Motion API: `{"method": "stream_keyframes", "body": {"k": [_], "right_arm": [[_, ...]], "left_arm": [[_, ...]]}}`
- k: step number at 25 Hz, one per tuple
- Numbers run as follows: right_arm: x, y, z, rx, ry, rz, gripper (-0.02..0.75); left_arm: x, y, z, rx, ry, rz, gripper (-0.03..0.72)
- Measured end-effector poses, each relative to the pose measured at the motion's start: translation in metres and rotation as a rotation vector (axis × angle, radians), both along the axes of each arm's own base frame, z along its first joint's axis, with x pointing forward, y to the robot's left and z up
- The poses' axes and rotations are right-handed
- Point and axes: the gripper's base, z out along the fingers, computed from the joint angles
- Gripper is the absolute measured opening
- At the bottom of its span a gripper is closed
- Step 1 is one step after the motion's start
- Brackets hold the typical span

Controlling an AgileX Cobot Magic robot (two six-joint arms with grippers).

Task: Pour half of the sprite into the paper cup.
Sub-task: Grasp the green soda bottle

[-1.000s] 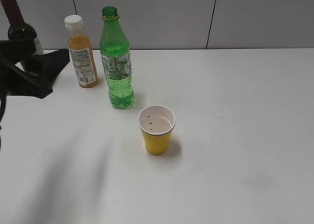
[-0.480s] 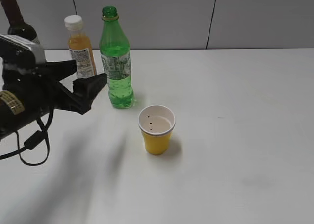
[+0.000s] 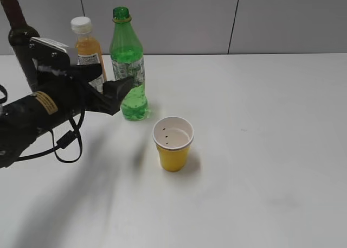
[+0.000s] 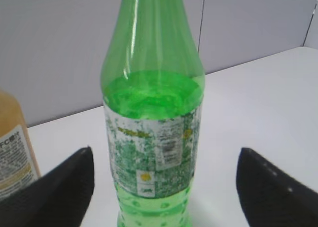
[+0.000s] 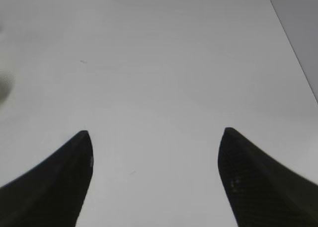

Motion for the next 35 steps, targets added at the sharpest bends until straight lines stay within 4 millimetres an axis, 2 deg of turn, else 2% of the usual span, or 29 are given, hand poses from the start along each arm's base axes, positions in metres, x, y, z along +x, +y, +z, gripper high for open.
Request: {"method": "stream_keyframes", "body": {"k": [15, 25, 31, 35], "right_arm": [[0.0, 0.0, 0.0, 0.0, 0.0, 0.0, 0.591], [0.0, 0.0, 0.0, 0.0, 0.0, 0.0, 0.591], [0.0, 0.0, 0.0, 0.0, 0.0, 0.0, 0.591], [0.0, 0.0, 0.0, 0.0, 0.0, 0.0, 0.591]], "left_arm": [[0.038, -0.016, -0.03, 0.006, 0.022, 0.005, 0.693], [0.07, -0.029, -0.043, -0.042, 0.027, 0.012, 0.693], [0.076, -0.031, -0.05, -0.049, 0.032, 0.013, 0.69], [0.076, -0.032, -0.051, -0.047, 0.032, 0.007, 0.632]]}}
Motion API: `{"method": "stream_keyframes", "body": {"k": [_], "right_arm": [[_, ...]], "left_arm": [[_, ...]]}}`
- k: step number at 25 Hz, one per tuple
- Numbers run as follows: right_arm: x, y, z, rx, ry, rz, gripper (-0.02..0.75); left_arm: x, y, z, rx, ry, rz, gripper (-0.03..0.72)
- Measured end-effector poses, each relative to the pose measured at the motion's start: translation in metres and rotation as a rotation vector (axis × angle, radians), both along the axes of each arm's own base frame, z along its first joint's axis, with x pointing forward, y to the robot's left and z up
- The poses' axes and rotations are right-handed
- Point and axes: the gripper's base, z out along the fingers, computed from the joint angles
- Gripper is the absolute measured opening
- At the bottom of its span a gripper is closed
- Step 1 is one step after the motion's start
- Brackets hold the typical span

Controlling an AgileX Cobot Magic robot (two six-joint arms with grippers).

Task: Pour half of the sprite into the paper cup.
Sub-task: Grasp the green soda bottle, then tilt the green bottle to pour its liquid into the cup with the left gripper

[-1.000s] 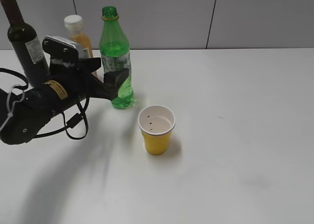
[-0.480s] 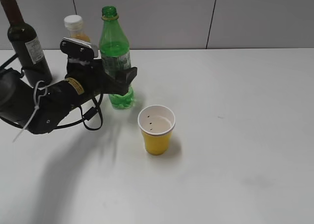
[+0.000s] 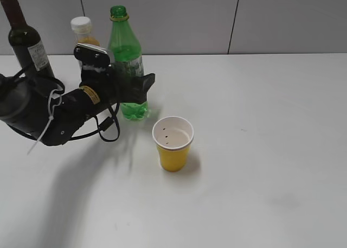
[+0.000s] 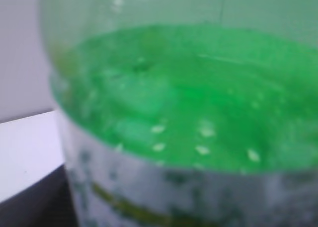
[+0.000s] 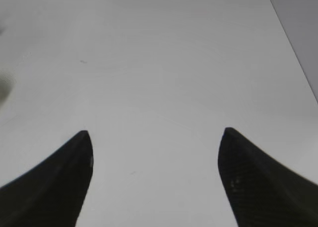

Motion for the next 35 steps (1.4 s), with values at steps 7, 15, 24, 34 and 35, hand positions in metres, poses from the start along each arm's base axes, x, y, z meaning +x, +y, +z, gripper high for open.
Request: {"method": "stream_keyframes", "body": {"k": [7, 15, 24, 34, 35], "right_arm": [[0.0, 0.0, 0.0, 0.0, 0.0, 0.0, 0.591], [0.0, 0.0, 0.0, 0.0, 0.0, 0.0, 0.591], [0.0, 0.0, 0.0, 0.0, 0.0, 0.0, 0.591], [0.0, 0.0, 0.0, 0.0, 0.0, 0.0, 0.591], [0.0, 0.0, 0.0, 0.0, 0.0, 0.0, 0.591]], "left_arm": [[0.0, 0.0, -0.003, -0.012, -0.013, 0.0, 0.453], [-0.013, 0.006, -0.001, -0.01, 0.001, 0.011, 0.453], [-0.045, 0.021, 0.027, 0.04, 0.006, 0.194, 0.453], [-0.099, 0.01, 0.039, 0.249, -0.02, 0.215, 0.453], [-0.103, 0.01, 0.04, 0.273, -0.022, 0.217, 0.453]]}}
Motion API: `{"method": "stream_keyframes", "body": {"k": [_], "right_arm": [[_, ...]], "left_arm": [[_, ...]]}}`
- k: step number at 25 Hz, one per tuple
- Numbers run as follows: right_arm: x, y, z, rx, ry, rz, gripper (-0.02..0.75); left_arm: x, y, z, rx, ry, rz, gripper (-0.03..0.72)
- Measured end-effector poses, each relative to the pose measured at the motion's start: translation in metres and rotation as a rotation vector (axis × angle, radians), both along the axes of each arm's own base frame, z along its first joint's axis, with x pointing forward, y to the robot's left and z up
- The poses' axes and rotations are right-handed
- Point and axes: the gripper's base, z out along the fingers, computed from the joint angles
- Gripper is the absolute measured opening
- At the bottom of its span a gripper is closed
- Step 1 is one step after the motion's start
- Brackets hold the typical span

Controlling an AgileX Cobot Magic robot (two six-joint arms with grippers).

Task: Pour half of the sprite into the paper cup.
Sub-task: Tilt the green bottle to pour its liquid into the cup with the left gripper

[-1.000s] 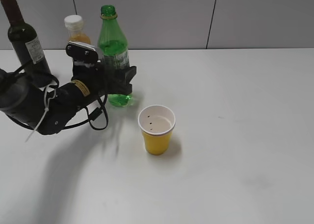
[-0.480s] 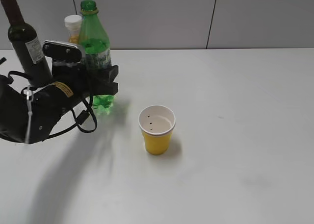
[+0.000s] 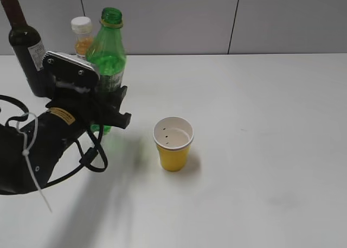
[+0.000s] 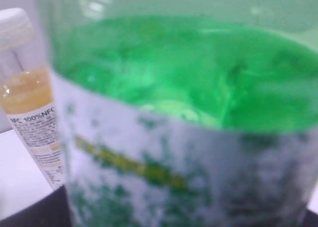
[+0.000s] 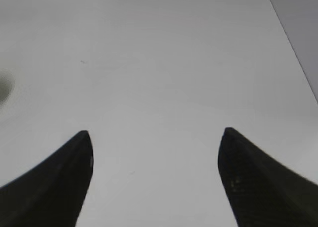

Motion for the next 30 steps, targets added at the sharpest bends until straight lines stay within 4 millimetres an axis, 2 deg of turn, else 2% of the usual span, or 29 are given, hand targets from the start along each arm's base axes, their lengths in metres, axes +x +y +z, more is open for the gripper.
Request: {"method": "stream_keyframes", "body": {"k": [8, 22, 30], "right_arm": [[0.0, 0.0, 0.0, 0.0, 0.0, 0.0, 0.591], [0.0, 0.0, 0.0, 0.0, 0.0, 0.0, 0.591], [0.0, 0.0, 0.0, 0.0, 0.0, 0.0, 0.591]], "left_arm": [[-0.023, 0.003, 0.005, 0.201, -0.012, 0.021, 0.453], [-0.024, 0.011, 0.005, 0.627, -0.034, 0.02, 0.453], [-0.024, 0.014, 0.005, 0.755, -0.035, 0.012, 0.453]]}}
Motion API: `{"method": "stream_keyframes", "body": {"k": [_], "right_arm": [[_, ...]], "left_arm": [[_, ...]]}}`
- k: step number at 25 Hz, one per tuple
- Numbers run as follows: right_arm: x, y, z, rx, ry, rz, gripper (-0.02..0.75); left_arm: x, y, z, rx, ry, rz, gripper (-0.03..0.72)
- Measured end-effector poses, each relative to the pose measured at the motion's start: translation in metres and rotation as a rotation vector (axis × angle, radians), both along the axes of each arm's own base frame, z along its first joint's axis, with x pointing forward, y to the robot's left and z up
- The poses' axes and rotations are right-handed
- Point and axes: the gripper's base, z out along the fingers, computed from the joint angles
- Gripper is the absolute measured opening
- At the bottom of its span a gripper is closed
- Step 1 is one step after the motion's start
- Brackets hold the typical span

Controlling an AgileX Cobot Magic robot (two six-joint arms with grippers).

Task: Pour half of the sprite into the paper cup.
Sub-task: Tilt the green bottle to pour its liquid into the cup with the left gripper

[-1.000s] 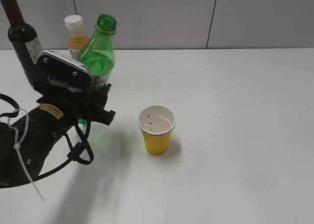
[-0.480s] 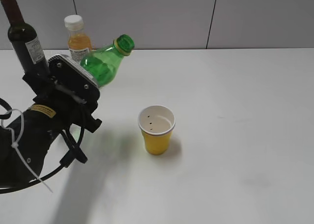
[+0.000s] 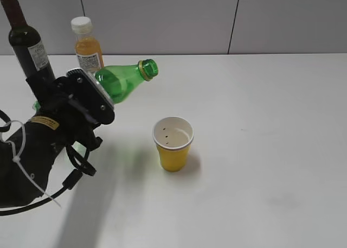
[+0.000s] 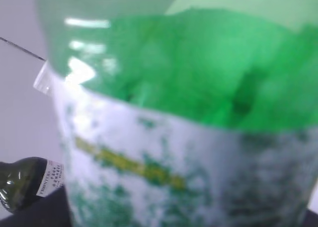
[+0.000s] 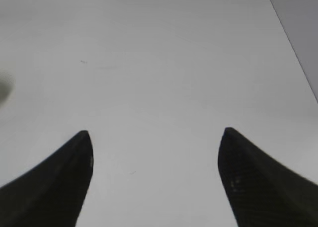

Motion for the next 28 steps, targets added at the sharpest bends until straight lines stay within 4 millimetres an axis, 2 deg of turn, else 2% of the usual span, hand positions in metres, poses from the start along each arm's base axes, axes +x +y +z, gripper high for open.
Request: {"method": "stream_keyframes", "body": {"k": [9, 28], "right_arm": [[0.0, 0.0, 0.0, 0.0, 0.0, 0.0, 0.591], [0.0, 0.0, 0.0, 0.0, 0.0, 0.0, 0.591]], "left_arm": [[0.0003, 0.0021, 0.0013, 0.182, -0.012, -0.025, 0.453], [0.0005, 0.0016, 0.0019, 0.336, -0.017, -0.07, 0.453]]}}
